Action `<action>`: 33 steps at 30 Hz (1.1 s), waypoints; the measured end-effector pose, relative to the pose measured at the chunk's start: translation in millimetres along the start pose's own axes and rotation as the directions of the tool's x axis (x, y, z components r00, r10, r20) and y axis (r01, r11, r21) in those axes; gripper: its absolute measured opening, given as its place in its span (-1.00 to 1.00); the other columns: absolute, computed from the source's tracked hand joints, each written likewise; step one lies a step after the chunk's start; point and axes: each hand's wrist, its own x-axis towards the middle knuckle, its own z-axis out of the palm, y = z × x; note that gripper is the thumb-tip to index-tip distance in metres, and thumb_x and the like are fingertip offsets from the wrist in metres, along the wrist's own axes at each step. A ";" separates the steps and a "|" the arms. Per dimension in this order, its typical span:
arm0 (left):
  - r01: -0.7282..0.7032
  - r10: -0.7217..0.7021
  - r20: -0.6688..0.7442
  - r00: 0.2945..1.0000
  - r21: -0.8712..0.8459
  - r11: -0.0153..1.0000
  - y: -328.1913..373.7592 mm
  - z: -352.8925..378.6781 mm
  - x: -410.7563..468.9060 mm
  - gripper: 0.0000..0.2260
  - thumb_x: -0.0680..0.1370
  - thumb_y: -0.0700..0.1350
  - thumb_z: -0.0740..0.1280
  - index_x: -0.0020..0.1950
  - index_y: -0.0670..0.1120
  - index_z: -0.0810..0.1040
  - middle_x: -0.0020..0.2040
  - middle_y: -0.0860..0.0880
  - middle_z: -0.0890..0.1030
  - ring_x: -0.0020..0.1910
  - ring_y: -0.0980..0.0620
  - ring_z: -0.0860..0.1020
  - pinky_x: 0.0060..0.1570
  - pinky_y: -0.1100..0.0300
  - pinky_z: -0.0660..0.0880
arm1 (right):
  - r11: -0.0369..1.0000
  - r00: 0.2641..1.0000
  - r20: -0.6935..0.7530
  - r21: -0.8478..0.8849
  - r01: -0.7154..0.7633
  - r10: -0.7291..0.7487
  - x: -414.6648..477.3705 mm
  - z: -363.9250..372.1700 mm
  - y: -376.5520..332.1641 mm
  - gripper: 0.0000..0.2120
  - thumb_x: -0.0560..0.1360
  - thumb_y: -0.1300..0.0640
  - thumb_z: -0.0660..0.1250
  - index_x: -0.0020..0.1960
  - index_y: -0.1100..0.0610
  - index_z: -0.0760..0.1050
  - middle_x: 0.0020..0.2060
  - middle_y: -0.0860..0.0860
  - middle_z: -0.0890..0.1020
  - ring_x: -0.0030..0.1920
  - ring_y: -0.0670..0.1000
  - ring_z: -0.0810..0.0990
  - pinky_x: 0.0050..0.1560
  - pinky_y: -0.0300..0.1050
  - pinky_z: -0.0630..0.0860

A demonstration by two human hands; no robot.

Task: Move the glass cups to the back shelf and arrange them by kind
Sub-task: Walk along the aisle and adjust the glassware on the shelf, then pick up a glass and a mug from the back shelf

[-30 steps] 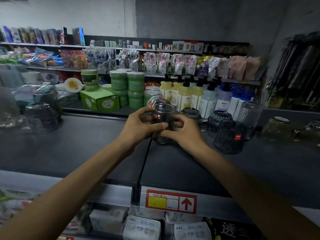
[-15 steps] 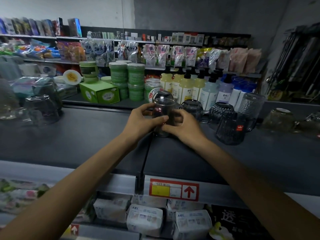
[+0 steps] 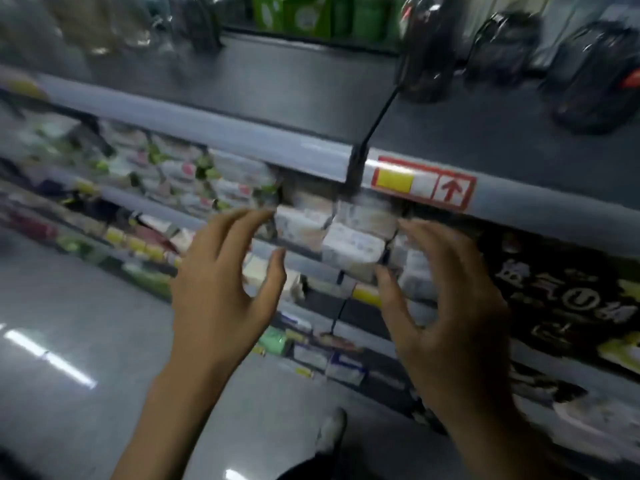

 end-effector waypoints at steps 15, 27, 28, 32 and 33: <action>0.467 -0.584 0.225 0.780 0.412 0.783 -160.0 -63.0 -227.7 -0.50 0.58 0.13 0.26 0.50 0.02 0.46 0.34 -0.04 0.54 0.28 -0.14 0.54 0.18 -0.11 0.54 | 0.994 0.621 0.783 -0.092 0.053 0.040 -154.9 164.5 -52.3 -0.33 0.54 -0.21 0.34 0.55 0.04 0.31 0.56 0.10 0.25 0.57 0.19 0.23 0.44 0.23 0.39; 0.345 -0.447 0.180 0.876 0.413 0.843 -365.8 -175.4 -115.0 -0.55 0.61 0.09 0.35 0.50 0.03 0.46 0.34 -0.03 0.55 0.26 -0.10 0.56 0.12 -0.05 0.58 | 0.997 0.790 0.610 -0.002 0.074 -0.058 -68.0 332.7 -238.7 -0.42 0.52 -0.07 0.46 0.47 0.13 0.47 0.42 0.16 0.48 0.39 0.21 0.49 0.27 0.19 0.56; 0.320 -0.418 0.181 0.890 0.404 0.857 -376.2 -181.9 -97.6 -0.55 0.61 0.08 0.35 0.50 0.04 0.45 0.33 -0.02 0.56 0.26 -0.10 0.56 0.11 -0.05 0.57 | 0.997 0.808 0.584 0.017 0.077 -0.073 -52.4 339.6 -249.1 -0.42 0.53 -0.06 0.45 0.48 0.13 0.47 0.43 0.16 0.48 0.40 0.21 0.49 0.28 0.18 0.56; 0.208 -0.270 0.166 0.948 0.316 0.926 -401.8 -190.8 -17.3 -0.56 0.62 0.06 0.36 0.50 0.04 0.46 0.30 0.00 0.59 0.19 -0.08 0.59 -0.01 -0.04 0.62 | 0.989 0.880 0.451 0.072 0.127 -0.146 19.0 355.5 -281.8 -0.47 0.57 -0.02 0.42 0.47 0.16 0.47 0.38 0.15 0.53 0.38 0.18 0.52 0.29 0.13 0.57; 0.175 -0.229 0.166 0.959 0.286 0.942 -405.7 -189.2 5.0 -0.56 0.63 0.08 0.34 0.51 0.06 0.45 0.31 0.01 0.59 0.19 -0.06 0.60 -0.04 -0.03 0.63 | 0.987 0.899 0.409 0.072 0.140 -0.157 38.9 357.8 -287.8 -0.48 0.58 -0.04 0.39 0.47 0.17 0.47 0.37 0.14 0.54 0.38 0.17 0.52 0.31 0.11 0.56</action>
